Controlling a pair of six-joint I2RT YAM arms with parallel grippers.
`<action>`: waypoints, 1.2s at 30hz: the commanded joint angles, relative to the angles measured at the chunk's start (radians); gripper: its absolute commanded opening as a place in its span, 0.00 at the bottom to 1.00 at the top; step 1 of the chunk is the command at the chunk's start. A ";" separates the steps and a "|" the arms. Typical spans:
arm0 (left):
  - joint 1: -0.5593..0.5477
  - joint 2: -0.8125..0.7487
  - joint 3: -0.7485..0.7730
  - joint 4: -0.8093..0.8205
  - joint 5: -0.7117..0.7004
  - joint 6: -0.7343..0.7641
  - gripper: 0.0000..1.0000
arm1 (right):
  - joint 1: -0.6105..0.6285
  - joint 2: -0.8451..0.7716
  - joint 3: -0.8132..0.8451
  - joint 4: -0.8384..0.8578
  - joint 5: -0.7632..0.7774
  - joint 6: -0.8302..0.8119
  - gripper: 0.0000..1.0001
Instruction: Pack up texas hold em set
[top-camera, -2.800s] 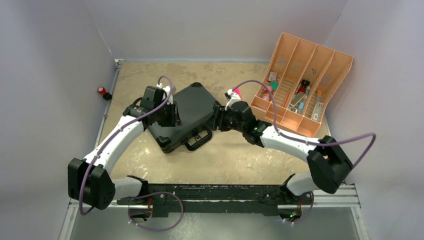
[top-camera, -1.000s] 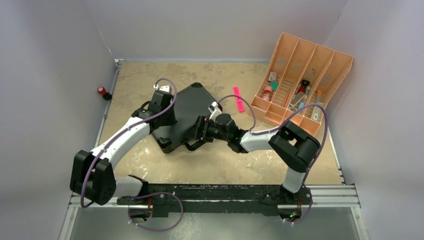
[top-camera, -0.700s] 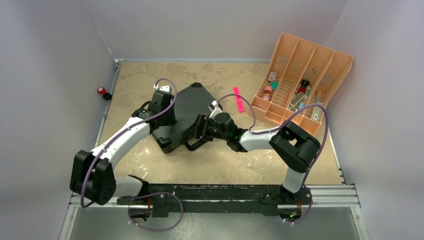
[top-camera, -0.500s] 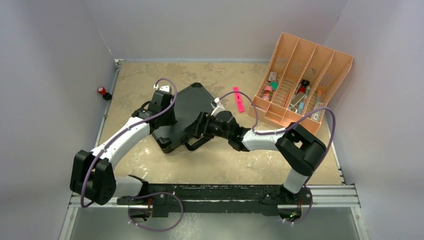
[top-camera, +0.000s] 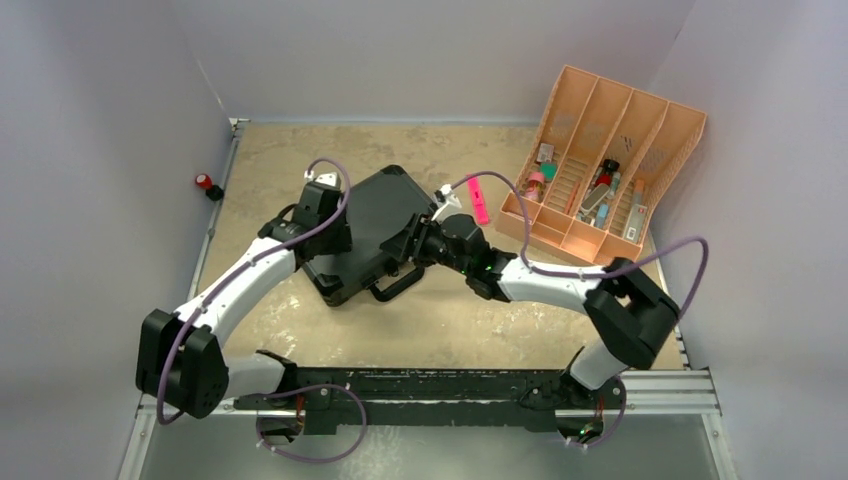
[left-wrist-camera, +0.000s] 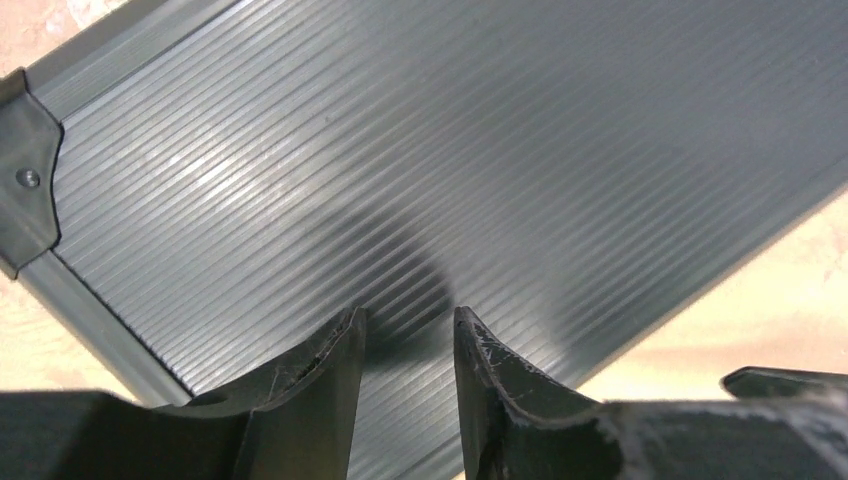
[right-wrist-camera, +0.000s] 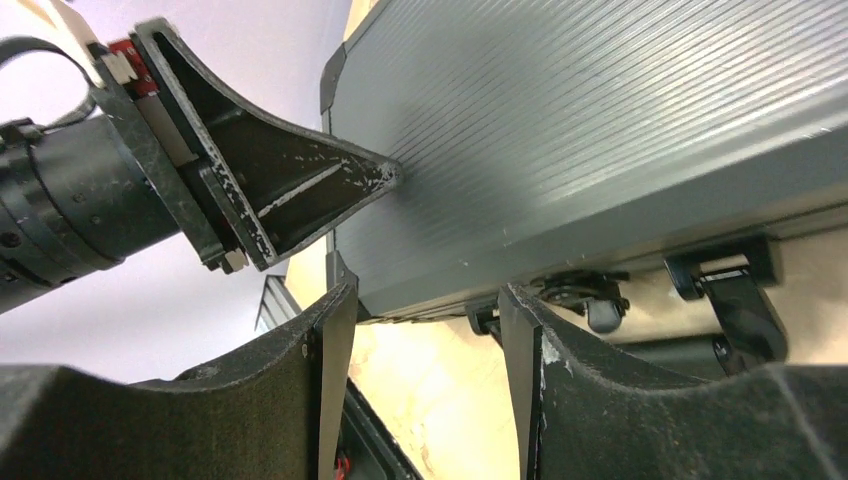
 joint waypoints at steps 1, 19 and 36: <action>0.005 -0.082 0.026 -0.051 0.039 0.018 0.41 | 0.015 -0.142 -0.036 -0.124 0.104 0.003 0.57; 0.006 0.108 0.139 -0.090 -0.046 0.014 0.27 | 0.016 0.021 0.011 -0.127 0.087 -0.041 0.22; 0.005 0.162 0.099 -0.098 -0.042 0.050 0.16 | 0.017 0.153 0.071 -0.182 0.073 -0.037 0.21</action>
